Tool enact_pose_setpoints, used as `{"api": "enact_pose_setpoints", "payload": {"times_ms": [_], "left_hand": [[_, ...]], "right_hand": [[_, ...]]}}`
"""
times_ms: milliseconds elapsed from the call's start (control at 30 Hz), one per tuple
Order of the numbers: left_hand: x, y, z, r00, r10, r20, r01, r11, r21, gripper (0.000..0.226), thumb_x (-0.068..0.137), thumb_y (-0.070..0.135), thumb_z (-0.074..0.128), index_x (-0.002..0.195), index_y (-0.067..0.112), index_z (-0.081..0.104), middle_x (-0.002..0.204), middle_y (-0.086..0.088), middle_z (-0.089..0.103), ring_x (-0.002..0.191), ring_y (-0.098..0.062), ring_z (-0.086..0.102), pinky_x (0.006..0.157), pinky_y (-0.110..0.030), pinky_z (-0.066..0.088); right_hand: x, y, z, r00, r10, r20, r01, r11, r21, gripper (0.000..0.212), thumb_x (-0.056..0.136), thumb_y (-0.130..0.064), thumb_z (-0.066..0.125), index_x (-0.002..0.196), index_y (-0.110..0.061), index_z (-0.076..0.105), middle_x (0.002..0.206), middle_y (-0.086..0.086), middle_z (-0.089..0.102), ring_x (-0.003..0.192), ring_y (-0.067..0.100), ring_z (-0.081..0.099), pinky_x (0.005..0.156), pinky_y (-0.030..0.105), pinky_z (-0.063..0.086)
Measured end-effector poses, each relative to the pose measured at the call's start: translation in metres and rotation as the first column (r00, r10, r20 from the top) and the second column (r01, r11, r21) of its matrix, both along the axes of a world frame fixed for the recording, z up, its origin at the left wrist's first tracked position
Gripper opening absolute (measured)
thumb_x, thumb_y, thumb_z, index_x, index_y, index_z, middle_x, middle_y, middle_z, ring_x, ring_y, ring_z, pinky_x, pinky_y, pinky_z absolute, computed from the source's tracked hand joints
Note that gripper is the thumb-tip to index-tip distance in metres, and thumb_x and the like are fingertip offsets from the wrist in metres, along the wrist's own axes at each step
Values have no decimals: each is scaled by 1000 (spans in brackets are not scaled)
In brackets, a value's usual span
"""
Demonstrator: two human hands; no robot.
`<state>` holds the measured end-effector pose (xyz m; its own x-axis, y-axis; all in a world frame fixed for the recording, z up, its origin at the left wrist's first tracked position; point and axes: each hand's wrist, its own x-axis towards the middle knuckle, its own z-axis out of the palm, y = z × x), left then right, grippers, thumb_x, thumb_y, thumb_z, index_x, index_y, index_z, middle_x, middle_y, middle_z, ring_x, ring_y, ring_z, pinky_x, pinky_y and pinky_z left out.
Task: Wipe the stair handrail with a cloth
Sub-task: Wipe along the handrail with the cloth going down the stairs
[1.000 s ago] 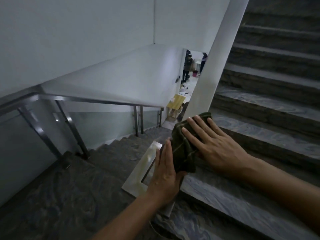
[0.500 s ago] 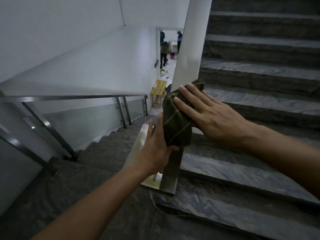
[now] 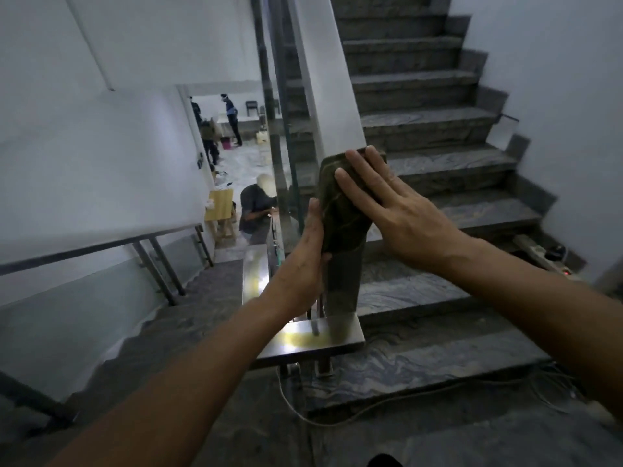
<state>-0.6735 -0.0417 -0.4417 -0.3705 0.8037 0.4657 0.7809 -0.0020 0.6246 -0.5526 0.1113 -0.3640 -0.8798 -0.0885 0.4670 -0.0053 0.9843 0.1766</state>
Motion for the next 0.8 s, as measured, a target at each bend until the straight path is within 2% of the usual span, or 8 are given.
{"api": "enact_pose_setpoints", "payload": {"times_ms": [67,200,267,333,400,467,600,800], "left_hand": [[-3,-6,-1,1000,-27,-4,27,999,-29,79,96,6,40,150,22,-15,162,-7,-2,134,5,12,112,-23,20],[-8,-15,-3,997,-65,-37,61,993,-106,82,97,4,40,148,30,-19,162,-1,-10,137,-10,22,106,-21,24],[-12,-20,-6,993,-80,-84,71,992,-105,83,95,-2,41,148,28,-15,160,3,-14,144,-17,17,114,-28,23],[-16,-25,-13,987,-104,-126,87,987,-138,82,91,-7,40,151,21,-7,157,6,-17,146,-18,7,118,-47,22],[-19,-32,-26,975,-118,-186,74,971,-228,82,87,-11,39,152,16,-3,159,1,-17,147,-17,-3,118,-51,16],[-22,-41,-41,949,-123,-289,5,926,-377,87,83,-12,40,152,16,-5,160,-4,-18,146,-17,-13,119,-51,6],[-20,-57,-74,895,-197,-401,-99,787,-609,86,90,15,55,150,13,-7,158,-5,-18,147,-21,-14,117,-47,-11],[-4,-67,-99,861,-286,-421,-161,631,-758,77,91,9,45,151,5,-4,160,-14,-9,148,-27,-9,119,-51,-3]], "right_hand": [[1,-14,-12,999,-45,-22,44,997,-69,63,89,-10,25,150,-9,9,158,23,1,145,42,-5,110,59,32],[-1,-36,-33,991,-122,-50,112,979,-173,64,87,-15,21,148,-4,5,153,20,-9,142,47,-10,102,57,42],[-6,-47,-43,981,-186,-50,171,962,-211,66,87,-11,24,148,-5,1,154,24,-11,141,48,-14,105,58,38],[-9,-55,-59,971,-240,-9,231,946,-229,68,87,-13,24,149,-6,-4,155,28,-11,140,51,-16,109,61,26],[-8,-59,-83,964,-261,47,265,945,-192,68,88,-18,19,148,-6,-10,154,31,-11,138,53,-17,112,64,12],[-1,-65,-109,960,-262,100,276,944,-180,67,87,-17,18,148,-4,-8,152,34,-9,137,56,-13,113,63,7],[11,-87,-146,943,-251,221,304,918,-256,69,82,-18,20,146,7,12,150,33,-4,134,60,-4,107,66,26],[18,-96,-183,862,-237,449,413,842,-348,87,82,5,43,148,-6,-11,148,16,-34,137,48,-25,117,54,7]]}}
